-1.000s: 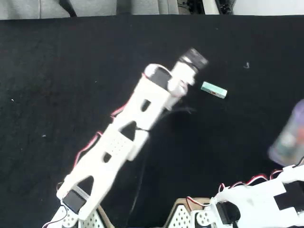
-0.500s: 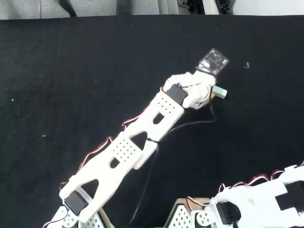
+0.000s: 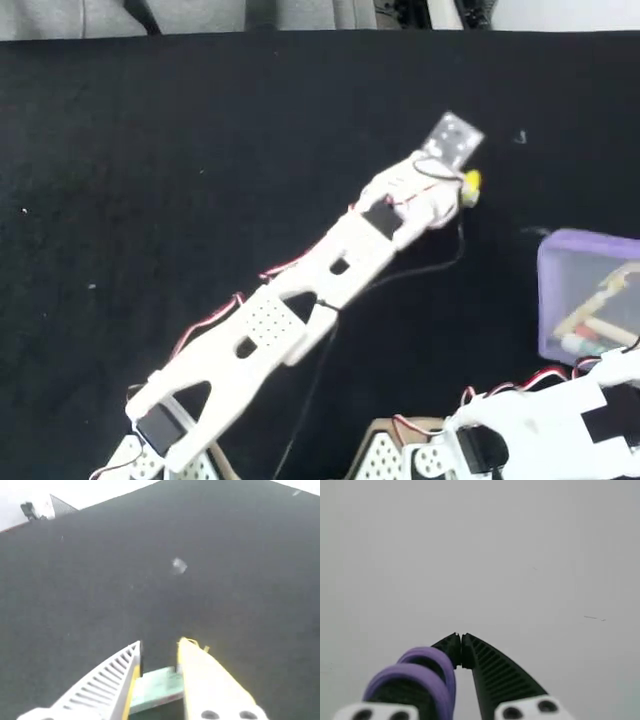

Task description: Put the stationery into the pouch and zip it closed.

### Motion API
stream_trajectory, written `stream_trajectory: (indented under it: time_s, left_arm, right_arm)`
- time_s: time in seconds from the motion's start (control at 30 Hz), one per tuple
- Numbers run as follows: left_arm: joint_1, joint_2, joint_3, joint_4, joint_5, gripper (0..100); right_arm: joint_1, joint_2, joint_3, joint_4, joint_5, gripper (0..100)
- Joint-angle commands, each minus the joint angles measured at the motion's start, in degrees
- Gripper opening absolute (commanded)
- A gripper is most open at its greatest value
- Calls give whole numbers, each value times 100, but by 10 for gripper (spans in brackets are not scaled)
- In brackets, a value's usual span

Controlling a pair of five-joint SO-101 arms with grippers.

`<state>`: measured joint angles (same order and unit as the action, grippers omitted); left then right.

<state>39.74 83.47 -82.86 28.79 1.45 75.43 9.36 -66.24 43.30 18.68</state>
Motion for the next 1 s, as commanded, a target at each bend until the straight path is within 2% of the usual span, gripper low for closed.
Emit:
stream_trajectory:
  time_s: [0.0, 0.07, 0.13, 0.3, 0.4, 0.53, 0.7, 0.77, 0.97]
  left_arm:
    - [-127, 0, 242, -774, -404, 105]
    - [-92, 0, 277, -545, -800, 105]
    - [-75, 9, 259, 18, -1020, 105]
    - [-57, 0, 145, 1363, -1073, 104]
    - [-66, 35, -418, 2180, -1073, 102]
    - [92, 18, -1323, 3754, -1073, 102]
    - [312, -167, -1253, 5178, -1081, 102]
    - [303, -273, -1262, 5327, -1081, 103]
    - [444, -1284, -1270, 5116, -1020, 105]
  right_arm:
    - [-35, -119, -532, 264, 97, 11]
    - [-53, -119, -760, 396, 97, 11]
    - [-79, -119, -919, 510, 97, 11]
    - [-141, -110, -1182, 580, 88, 11]
    - [-255, -119, -1182, 580, 123, 11]
    - [-255, -84, -1165, 580, 132, 11]
    - [-255, -75, -1165, 580, 123, 11]
    - [-255, -75, -1165, 580, 123, 11]
    - [-246, -66, -1156, 589, 97, 11]
